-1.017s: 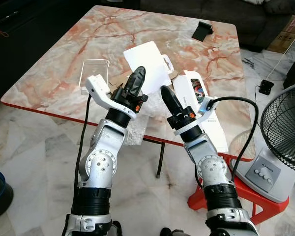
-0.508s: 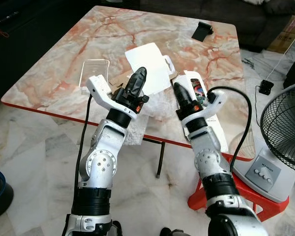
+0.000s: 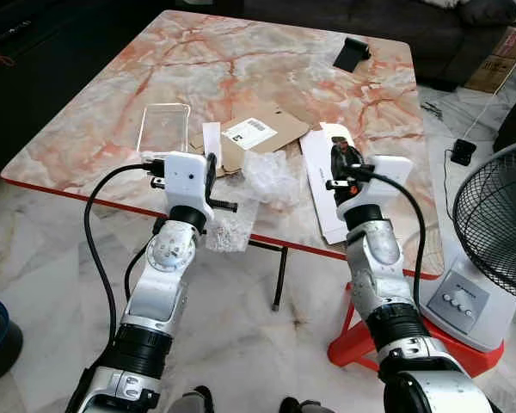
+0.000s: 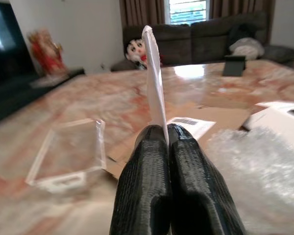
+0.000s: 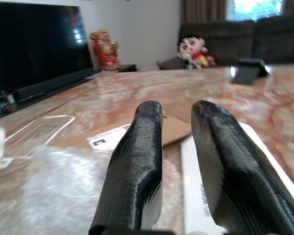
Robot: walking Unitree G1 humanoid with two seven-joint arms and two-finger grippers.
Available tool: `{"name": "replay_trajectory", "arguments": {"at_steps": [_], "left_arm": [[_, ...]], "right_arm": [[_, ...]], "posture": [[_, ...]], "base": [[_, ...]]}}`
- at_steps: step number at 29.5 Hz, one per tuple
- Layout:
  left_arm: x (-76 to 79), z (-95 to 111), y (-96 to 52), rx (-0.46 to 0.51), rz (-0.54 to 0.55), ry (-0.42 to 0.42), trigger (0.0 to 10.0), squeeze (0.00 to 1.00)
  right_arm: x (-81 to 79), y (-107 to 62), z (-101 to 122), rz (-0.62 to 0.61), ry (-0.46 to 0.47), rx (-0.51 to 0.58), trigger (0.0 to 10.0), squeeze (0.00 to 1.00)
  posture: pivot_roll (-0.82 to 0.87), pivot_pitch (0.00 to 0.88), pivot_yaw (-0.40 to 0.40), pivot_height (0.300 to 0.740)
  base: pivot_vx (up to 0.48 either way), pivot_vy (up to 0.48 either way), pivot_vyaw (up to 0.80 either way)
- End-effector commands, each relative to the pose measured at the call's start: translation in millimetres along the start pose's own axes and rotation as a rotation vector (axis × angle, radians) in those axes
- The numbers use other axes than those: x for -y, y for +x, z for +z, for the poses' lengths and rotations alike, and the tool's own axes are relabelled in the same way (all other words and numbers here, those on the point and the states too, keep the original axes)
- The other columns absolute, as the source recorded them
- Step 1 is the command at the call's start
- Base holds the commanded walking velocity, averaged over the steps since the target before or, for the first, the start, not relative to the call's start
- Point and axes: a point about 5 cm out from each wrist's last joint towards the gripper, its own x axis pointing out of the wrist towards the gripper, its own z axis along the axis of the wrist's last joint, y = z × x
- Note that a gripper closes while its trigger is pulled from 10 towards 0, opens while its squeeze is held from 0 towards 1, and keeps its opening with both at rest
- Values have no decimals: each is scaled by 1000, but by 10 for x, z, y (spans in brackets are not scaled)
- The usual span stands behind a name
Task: Picking trash to rubbish bin
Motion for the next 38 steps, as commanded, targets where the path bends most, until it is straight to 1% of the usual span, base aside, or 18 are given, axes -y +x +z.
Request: {"name": "replay_trajectory", "arguments": {"at_steps": [1, 7, 10, 24, 38], "left_arm": [[13, -58, -42, 3, 15, 60, 10000, 0], [6, -111, -45, 11, 45, 100, 10000, 0], [22, -124, -50, 15, 43, 89, 10000, 0], [90, -121, -51, 42, 31, 61, 10000, 0], [108, -116, -55, 54, 24, 40, 10000, 0]], "right_arm": [[-3, -44, -40, 10, -26, 2, 10000, 0], [-24, -42, -41, 17, -44, 17, 10000, 0], [-33, -42, -51, 25, -63, 13, 10000, 0], [-23, -71, -91, 31, -58, 8, 10000, 0], [-22, -88, -127, 31, -56, -4, 10000, 0]], "posture": [[98, 156, -63, 740], [98, 156, -63, 740], [98, 157, -64, 740], [93, 158, -68, 740], [94, 154, -70, 740]], "base": [[0, 0, 0], [0, 0, 0], [0, 0, 0], [0, 0, 0], [0, 0, 0]]}}
